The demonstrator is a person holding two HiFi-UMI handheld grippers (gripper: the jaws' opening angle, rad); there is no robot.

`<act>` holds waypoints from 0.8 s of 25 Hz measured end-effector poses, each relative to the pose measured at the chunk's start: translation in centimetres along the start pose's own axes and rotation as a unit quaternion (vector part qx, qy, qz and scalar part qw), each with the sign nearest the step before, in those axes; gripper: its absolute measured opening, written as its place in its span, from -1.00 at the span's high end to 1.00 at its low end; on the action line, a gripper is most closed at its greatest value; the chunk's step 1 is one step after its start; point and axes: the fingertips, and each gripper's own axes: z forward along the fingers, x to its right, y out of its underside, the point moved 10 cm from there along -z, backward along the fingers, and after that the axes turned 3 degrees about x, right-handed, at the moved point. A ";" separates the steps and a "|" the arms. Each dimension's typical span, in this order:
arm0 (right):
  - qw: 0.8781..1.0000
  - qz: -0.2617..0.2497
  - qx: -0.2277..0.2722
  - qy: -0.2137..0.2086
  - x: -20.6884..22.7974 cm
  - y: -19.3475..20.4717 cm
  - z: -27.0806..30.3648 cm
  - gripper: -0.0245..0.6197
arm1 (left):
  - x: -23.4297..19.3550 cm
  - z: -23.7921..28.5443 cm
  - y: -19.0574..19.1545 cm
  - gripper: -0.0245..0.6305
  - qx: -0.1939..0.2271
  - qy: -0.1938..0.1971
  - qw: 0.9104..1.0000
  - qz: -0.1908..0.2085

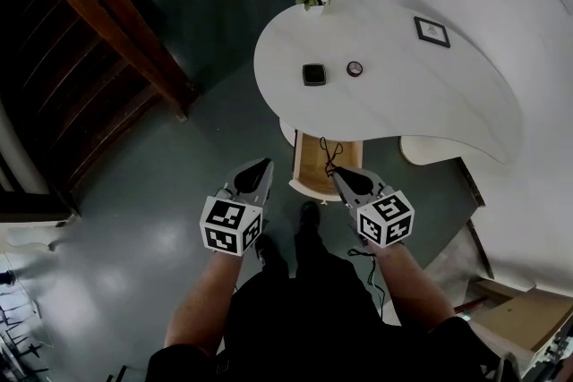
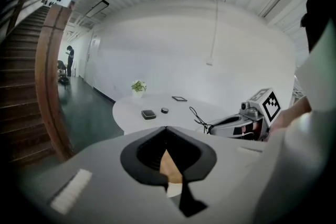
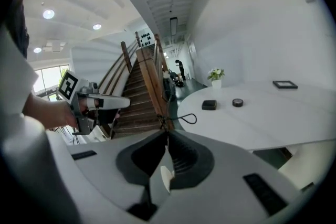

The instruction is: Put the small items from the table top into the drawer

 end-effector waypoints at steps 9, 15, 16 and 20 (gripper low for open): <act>0.997 -0.016 -0.072 -0.006 1.5 3.3 1.4 0.85 | 0.3 1.6 2.1 0.89 -0.014 0.007 1.000 -0.008; 0.990 -0.048 -0.133 -0.015 2.9 5.3 3.9 0.85 | 0.0 2.6 4.0 0.89 -0.024 0.008 0.999 -0.027; 0.988 -0.055 -0.143 -0.017 3.2 5.6 4.4 0.85 | -0.1 2.8 4.3 0.89 -0.027 0.008 0.999 -0.029; 0.981 -0.069 -0.181 -0.021 4.3 7.3 6.1 0.85 | -0.6 3.4 5.4 0.89 -0.035 0.007 0.999 -0.034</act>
